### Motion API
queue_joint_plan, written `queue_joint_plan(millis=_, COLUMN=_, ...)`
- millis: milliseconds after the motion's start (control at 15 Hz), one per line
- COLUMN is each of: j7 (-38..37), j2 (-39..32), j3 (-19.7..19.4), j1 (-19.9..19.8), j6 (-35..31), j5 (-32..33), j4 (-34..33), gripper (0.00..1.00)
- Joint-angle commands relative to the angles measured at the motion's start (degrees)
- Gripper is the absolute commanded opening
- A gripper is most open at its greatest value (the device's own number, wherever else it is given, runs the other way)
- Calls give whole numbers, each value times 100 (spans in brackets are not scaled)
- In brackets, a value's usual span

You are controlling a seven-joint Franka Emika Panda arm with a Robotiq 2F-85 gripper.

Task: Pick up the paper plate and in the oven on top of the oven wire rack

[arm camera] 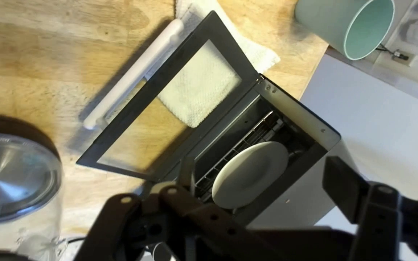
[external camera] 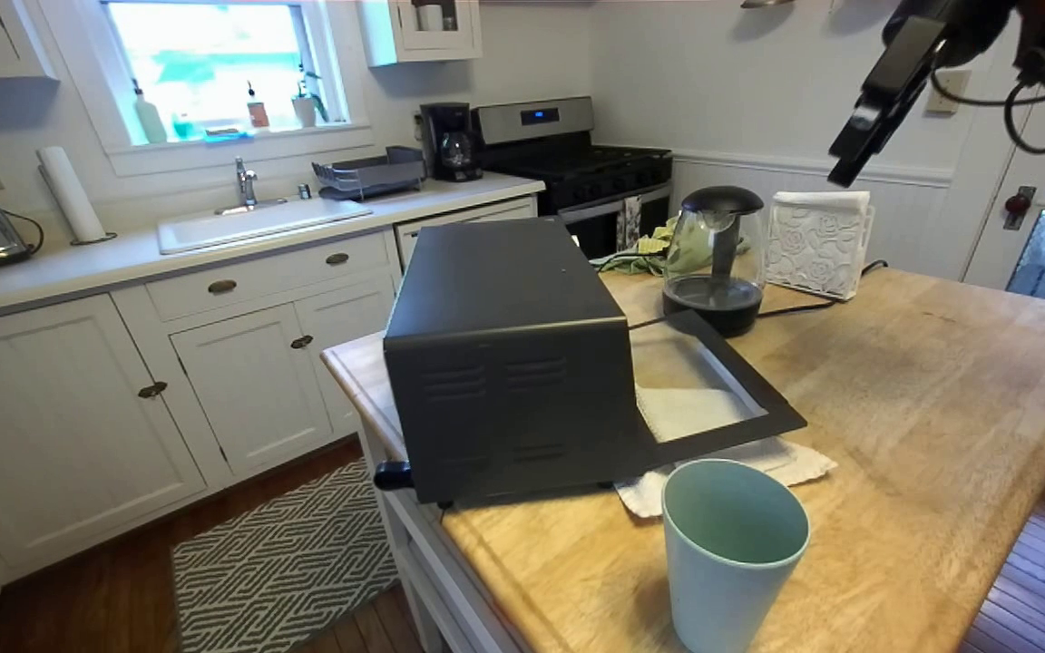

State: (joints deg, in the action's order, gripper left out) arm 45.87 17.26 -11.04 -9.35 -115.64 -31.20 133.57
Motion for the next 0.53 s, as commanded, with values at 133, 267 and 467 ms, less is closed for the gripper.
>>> queue_joint_plan(millis=133, j7=846, j2=1840, j3=-562, j1=-31, j6=137, j5=978, j4=492, gripper=100)
queue_joint_plan(millis=267, j7=602, j2=1522, j3=-607, j1=135, j6=124, j5=908, j4=214, gripper=100)
queue_joint_plan(millis=467, j7=897, j2=1997, j3=-831, j1=123, j6=124, j5=1010, j4=361, gripper=100)
